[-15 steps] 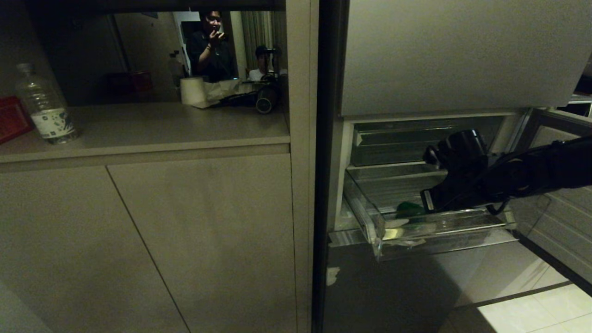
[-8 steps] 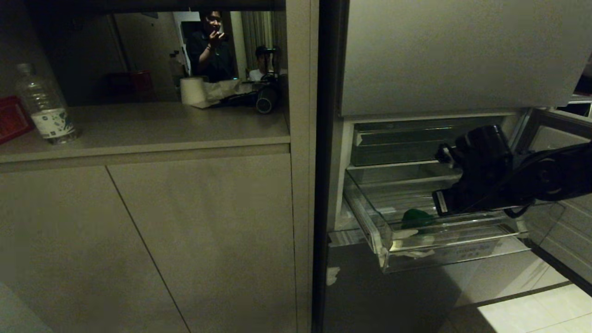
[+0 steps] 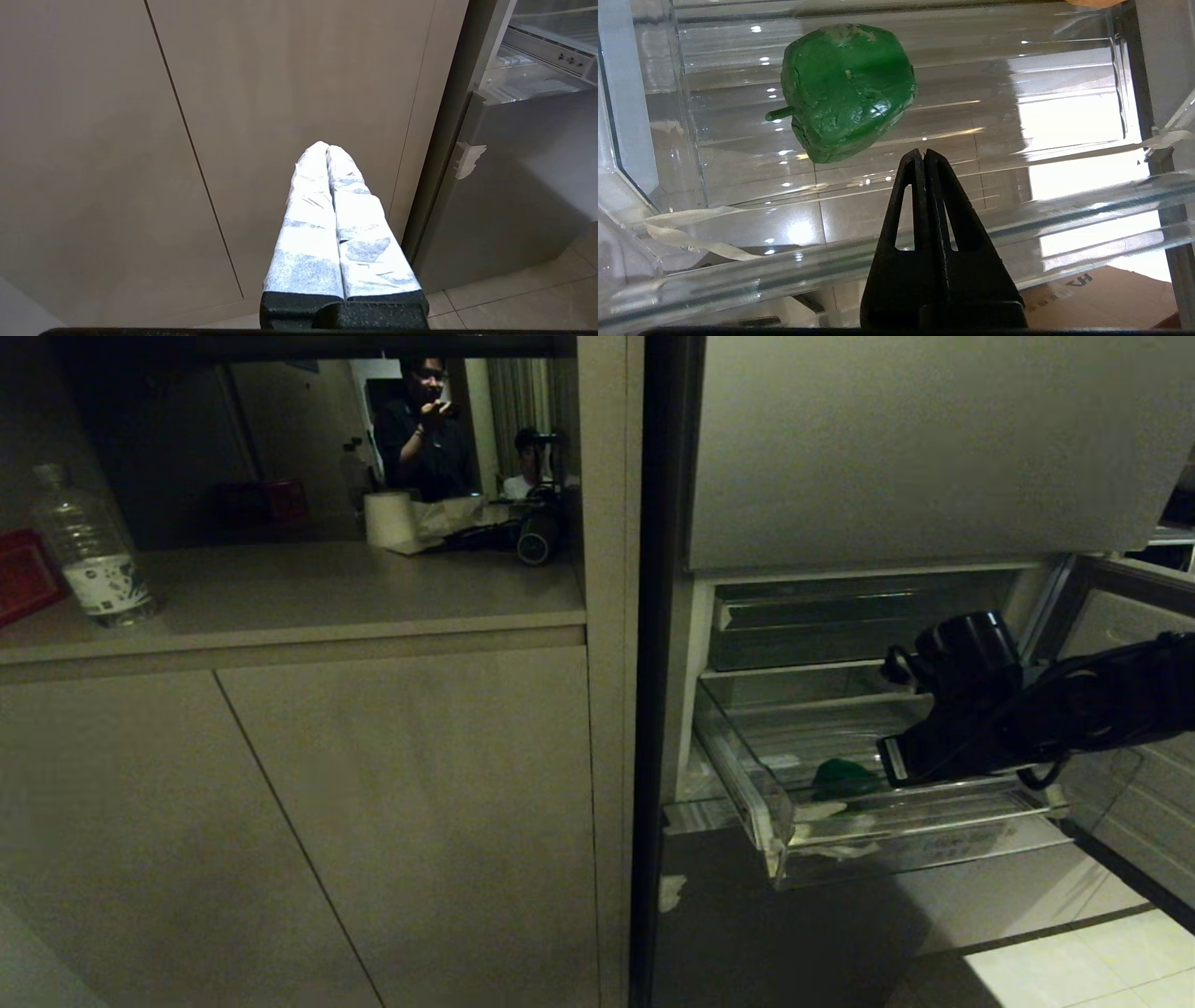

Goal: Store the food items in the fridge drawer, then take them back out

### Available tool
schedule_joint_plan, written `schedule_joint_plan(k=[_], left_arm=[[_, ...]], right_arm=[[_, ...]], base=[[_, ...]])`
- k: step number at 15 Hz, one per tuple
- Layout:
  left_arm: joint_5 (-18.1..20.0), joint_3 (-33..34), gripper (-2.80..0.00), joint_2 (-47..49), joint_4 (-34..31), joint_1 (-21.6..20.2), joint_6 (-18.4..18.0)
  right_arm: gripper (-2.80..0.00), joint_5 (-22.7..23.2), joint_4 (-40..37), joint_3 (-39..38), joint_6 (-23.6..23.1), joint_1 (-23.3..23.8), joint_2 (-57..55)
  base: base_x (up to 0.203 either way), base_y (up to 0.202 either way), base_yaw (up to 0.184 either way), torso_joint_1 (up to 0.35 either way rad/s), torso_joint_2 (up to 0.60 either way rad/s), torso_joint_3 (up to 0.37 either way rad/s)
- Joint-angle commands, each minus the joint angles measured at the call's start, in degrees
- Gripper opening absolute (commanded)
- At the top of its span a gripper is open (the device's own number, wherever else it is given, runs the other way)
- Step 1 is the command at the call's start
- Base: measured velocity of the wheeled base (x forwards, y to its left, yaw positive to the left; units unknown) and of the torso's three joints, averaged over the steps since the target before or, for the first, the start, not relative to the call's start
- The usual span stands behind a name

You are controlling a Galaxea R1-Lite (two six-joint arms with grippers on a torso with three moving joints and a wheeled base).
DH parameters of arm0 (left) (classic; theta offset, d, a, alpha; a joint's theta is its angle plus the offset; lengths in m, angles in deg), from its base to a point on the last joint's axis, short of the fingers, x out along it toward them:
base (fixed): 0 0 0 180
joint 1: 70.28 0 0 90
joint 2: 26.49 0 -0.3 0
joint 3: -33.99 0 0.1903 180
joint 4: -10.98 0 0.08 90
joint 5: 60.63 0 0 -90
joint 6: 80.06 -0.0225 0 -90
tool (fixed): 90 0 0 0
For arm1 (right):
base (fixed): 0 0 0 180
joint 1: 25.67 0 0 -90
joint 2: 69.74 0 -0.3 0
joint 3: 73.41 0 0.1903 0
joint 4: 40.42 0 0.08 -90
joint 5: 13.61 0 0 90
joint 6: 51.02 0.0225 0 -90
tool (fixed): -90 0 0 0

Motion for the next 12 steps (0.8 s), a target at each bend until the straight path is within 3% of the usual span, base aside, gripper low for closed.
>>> schedule_joint_plan(k=[1, 7, 12], left_arm=[[0.0, 0.0, -2.8, 0.1, 0.0, 0.0, 0.0], [0.0, 0.0, -2.8, 0.1, 0.1, 0.0, 0.0], [0.0, 0.0, -2.8, 0.1, 0.0, 0.0, 0.0]], right_arm=[[-2.8, 0.5, -0.3, -2.3, 0.0, 0.4, 2.0], [-2.8, 1.2, 0.5, -4.7, -0.1, 0.4, 6.3], [-2.8, 2.2, 9.1, -7.6, 0.0, 0.4, 12.5]], base=[[0.0, 0.0, 0.0, 0.0, 0.0, 0.0], [0.0, 0.0, 0.0, 0.0, 0.0, 0.0], [0.0, 0.0, 0.0, 0.0, 0.0, 0.0]])
